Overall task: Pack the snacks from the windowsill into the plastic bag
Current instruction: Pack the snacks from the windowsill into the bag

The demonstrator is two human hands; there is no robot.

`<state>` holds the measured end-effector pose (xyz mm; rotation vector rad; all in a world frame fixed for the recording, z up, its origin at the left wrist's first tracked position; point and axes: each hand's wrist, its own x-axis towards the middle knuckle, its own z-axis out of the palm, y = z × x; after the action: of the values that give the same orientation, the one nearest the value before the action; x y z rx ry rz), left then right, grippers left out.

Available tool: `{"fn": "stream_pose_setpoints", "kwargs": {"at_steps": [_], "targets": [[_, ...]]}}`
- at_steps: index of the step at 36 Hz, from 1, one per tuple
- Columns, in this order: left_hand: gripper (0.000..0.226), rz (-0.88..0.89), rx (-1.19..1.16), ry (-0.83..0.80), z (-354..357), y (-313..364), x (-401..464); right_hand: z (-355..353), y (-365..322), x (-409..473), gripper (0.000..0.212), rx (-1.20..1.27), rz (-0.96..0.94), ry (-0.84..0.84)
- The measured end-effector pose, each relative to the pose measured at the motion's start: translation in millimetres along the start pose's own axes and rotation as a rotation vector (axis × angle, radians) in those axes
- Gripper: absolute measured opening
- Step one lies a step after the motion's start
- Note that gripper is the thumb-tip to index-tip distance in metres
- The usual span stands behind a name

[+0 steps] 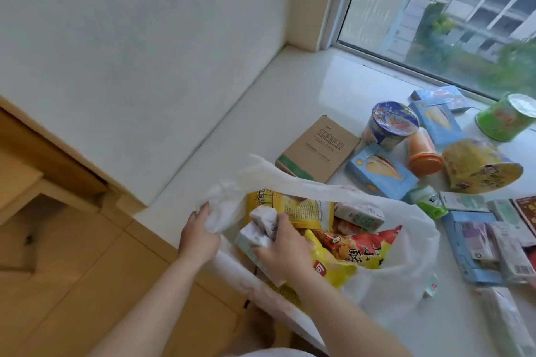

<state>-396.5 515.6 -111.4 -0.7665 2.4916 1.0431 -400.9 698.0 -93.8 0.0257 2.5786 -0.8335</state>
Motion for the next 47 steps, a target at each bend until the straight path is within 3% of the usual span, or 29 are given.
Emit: {"fn": "stream_pose_setpoints", "kwargs": {"at_steps": [3,7,11,20,22,26,30,35,40,44,47], "targets": [[0.075,0.038,-0.032,-0.008,-3.6,-6.0,2.0,12.5,18.5,3.4,0.066,-0.3,-0.056,-0.013],[0.076,0.096,-0.037,-0.044,3.4,-7.1,3.6,17.7,23.6,11.8,0.079,-0.366,-0.126,0.04],[0.077,0.104,-0.033,-0.076,6.2,-6.1,7.0,28.1,6.9,15.0,0.083,-0.493,-0.355,-0.11],[0.08,0.185,0.13,-0.133,7.8,-6.4,5.3,47.0,0.5,36.6,0.1,-0.647,-0.239,-0.187],[0.081,0.255,0.223,-0.108,9.3,-1.3,2.7,42.7,-0.4,33.2,0.094,-0.621,-0.236,-0.182],[0.075,0.372,0.387,0.018,11.0,12.3,-6.1,23.7,5.6,28.5,0.04,-0.486,-0.359,0.008],[0.065,0.623,0.433,0.247,15.7,32.7,-6.0,-2.2,17.1,26.1,0.011,-0.355,-0.38,0.322],[0.047,0.898,0.455,0.32,38.7,87.7,-8.6,-54.1,42.9,19.3,0.034,-0.185,-0.332,0.617],[0.052,1.006,0.474,0.206,80.1,149.4,-17.3,-110.5,94.0,7.7,0.032,0.001,-0.115,0.896],[0.044,1.062,0.427,0.096,114.6,197.9,-29.0,-138.9,139.6,-8.7,0.032,0.073,0.018,0.991],[0.041,1.069,0.386,-0.01,143.0,228.9,-42.0,-153.2,179.6,-17.4,0.033,0.109,0.22,0.937]]}}
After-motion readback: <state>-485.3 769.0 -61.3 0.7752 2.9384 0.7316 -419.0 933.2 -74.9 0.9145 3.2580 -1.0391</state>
